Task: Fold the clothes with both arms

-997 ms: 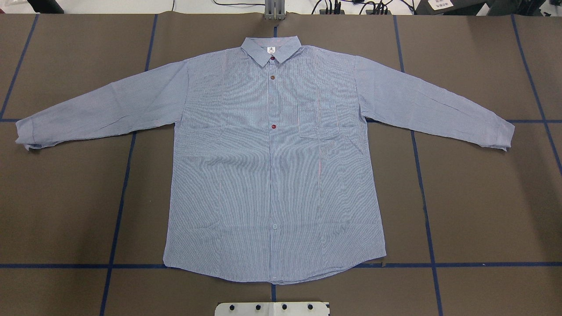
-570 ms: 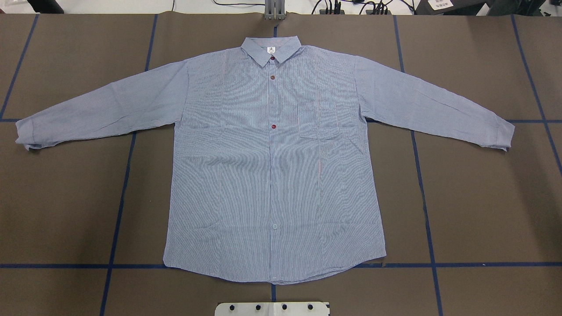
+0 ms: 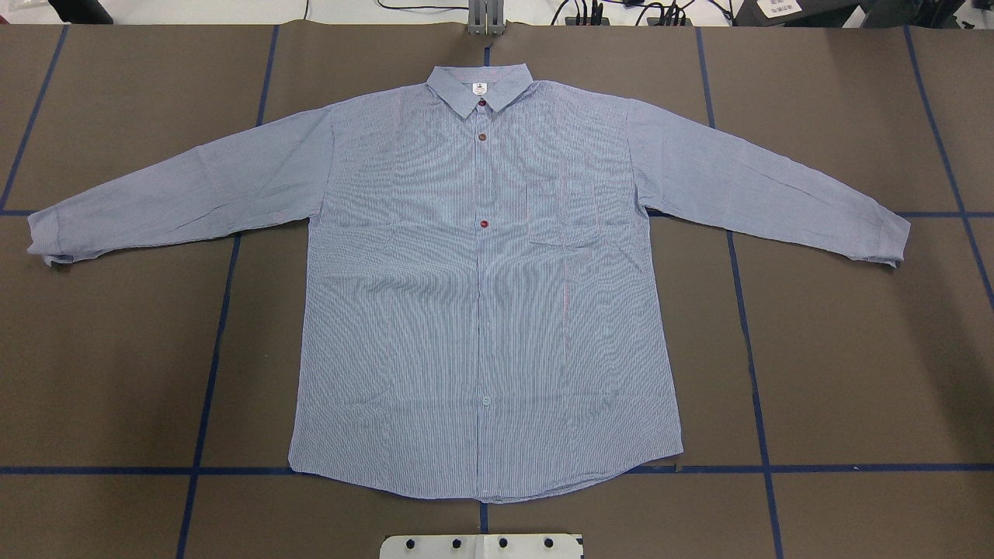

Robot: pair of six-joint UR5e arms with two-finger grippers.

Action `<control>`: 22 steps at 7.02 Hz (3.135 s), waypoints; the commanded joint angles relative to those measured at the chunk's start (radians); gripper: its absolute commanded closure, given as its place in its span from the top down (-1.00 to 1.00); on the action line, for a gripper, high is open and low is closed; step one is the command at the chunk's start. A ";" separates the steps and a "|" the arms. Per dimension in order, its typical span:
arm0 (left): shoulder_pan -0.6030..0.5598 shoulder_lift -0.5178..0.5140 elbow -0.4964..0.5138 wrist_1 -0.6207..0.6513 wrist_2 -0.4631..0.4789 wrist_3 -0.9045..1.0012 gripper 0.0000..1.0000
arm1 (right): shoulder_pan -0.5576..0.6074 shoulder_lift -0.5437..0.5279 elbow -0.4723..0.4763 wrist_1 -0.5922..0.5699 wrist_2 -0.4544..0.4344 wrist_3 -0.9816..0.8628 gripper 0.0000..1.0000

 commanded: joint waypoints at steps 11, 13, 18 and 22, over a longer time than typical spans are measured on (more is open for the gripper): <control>0.010 -0.025 0.011 -0.018 -0.058 -0.004 1.00 | -0.412 0.121 -0.377 0.645 -0.144 0.492 1.00; 0.010 -0.024 0.014 -0.018 -0.059 -0.004 1.00 | -0.437 0.108 -0.394 0.744 -0.170 0.595 1.00; 0.010 -0.025 0.011 -0.020 -0.061 -0.004 1.00 | -0.469 0.095 -0.405 0.760 -0.184 0.632 0.99; 0.010 -0.024 0.013 -0.020 -0.061 -0.004 1.00 | -0.472 0.100 -0.406 0.752 -0.182 0.631 0.72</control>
